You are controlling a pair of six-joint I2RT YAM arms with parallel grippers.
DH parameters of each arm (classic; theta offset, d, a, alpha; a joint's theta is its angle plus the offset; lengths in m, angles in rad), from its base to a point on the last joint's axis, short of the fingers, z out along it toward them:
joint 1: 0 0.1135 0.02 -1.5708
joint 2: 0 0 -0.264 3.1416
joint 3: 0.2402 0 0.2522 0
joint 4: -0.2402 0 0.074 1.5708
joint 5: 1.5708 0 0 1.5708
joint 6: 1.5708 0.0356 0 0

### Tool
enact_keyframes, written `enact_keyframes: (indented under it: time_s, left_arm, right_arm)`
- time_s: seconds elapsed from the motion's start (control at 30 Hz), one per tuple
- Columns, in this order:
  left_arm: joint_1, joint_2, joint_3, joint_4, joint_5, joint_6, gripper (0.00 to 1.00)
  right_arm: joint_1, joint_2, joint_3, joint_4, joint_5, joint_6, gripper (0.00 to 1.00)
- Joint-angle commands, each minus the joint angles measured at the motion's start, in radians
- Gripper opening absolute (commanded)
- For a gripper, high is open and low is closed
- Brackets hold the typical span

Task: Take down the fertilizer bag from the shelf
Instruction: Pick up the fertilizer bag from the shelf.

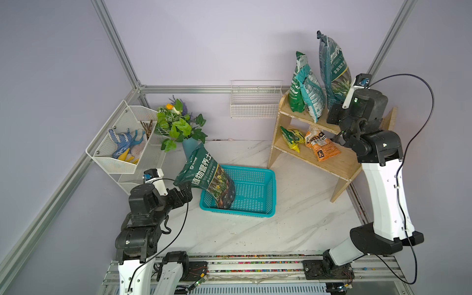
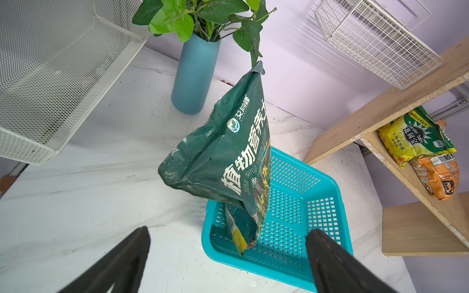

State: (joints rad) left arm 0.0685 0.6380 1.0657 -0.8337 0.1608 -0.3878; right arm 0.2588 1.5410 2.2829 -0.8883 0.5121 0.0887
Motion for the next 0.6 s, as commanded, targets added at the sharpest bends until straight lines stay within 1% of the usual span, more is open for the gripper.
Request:
enact_keyframes:
  time_s: [0.0, 0.13, 0.27, 0.4, 0.5, 0.57]
  left_arm:
    - [0.007, -0.009, -0.046, 0.010, 0.011, 0.000, 1.00]
    - [0.007, -0.008, -0.046, 0.010, 0.012, 0.000, 1.00]
    - [0.008, -0.008, -0.046, 0.010, 0.011, 0.000, 1.00]
    - [0.014, -0.006, -0.046, 0.011, 0.013, 0.000, 1.00]
    - [0.016, -0.004, -0.047, 0.011, 0.013, -0.001, 1.00]
    - [0.016, -0.006, -0.047, 0.011, 0.013, 0.000, 1.00]
  right_arm:
    - [0.002, -0.141, -0.056, 0.161, -0.012, 0.080, 0.00]
    - [0.005, -0.209, -0.108, 0.199, 0.000, 0.080, 0.00]
    - [0.014, -0.246, -0.114, 0.197, -0.013, 0.075, 0.00]
    - [0.029, -0.286, -0.120, 0.193, -0.061, 0.092, 0.00]
    - [0.057, -0.302, -0.127, 0.183, -0.102, 0.112, 0.00]
    - [0.101, -0.300, -0.129, 0.171, -0.092, 0.106, 0.00]
